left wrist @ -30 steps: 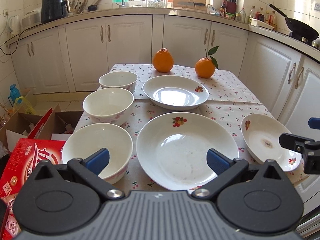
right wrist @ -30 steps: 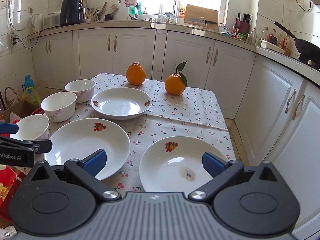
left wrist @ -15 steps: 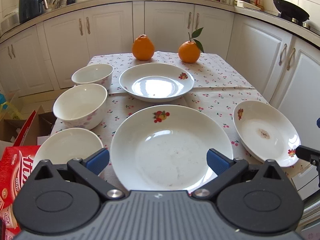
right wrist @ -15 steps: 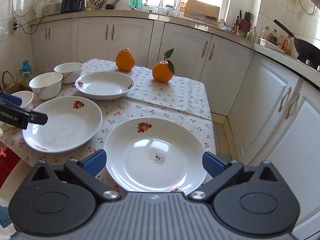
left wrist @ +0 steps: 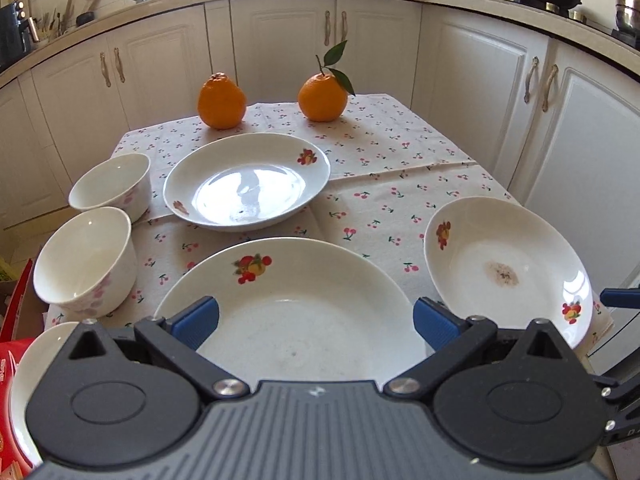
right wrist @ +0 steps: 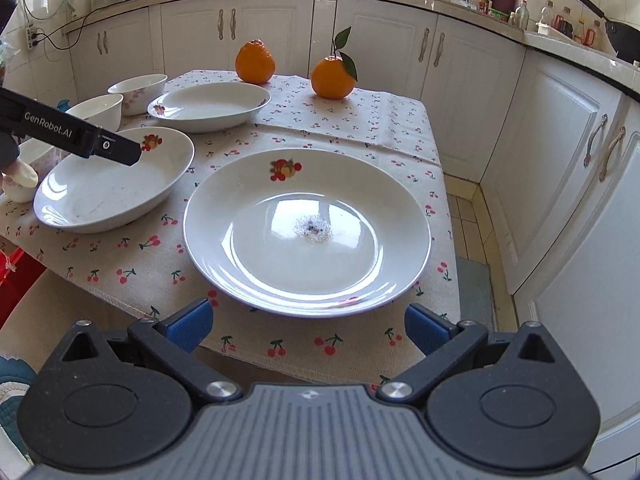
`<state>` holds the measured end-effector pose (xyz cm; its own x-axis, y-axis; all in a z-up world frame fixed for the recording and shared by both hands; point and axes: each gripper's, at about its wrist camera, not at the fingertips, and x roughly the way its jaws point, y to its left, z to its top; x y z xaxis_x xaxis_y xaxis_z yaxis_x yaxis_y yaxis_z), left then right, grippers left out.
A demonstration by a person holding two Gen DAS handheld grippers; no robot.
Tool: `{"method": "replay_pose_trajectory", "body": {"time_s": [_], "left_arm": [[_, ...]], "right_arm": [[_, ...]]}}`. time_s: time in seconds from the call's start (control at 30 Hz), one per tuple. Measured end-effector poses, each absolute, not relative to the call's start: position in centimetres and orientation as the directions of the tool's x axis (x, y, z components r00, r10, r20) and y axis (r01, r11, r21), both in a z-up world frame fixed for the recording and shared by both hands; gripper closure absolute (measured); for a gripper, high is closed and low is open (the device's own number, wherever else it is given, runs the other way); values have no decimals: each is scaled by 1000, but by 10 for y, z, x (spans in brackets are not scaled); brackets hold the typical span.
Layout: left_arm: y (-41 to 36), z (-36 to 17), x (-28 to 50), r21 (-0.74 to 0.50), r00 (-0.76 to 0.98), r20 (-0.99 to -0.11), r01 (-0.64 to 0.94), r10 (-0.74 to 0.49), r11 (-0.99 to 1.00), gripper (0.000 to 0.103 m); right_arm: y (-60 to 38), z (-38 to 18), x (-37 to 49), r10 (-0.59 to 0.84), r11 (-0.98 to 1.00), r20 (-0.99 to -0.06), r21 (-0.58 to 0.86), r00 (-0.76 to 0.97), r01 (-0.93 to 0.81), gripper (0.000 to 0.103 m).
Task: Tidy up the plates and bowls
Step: 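Move the left gripper toward the rim of the brown-stained white plate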
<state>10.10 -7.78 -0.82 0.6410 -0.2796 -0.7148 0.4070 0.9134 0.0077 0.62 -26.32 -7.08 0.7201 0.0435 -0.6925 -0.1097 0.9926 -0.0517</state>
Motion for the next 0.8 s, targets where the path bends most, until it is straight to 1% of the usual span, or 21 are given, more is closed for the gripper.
{"method": "replay_pose_trajectory", "body": {"time_s": [0.1,0.43,0.63,0.73,0.8], "left_arm": [[-86,-7,108,-27,606,-726,448,-326,893,1],[-130,-10,128,-23,522,-755,584,-397,811,1],[-157,-14,140,-31,452,-781,661,-431,750,1],[-170,-18,145,-33,412,-802,692,-431,722,1],[-176,-22,148,-43,387,-814,703,-433,710,1]], "right_arm": [[-267,-78,11,58,992,-701,-38,711,-119,0],[-273,-90,25,94,979,-702,-64,705,-194,0],[-285,-93,33,152,973,-699,-21,699,-232,0],[-294,-95,39,189,972,-708,34,681,-234,0],[-294,-94,41,196,967,-716,30,670,-252,0]]}}
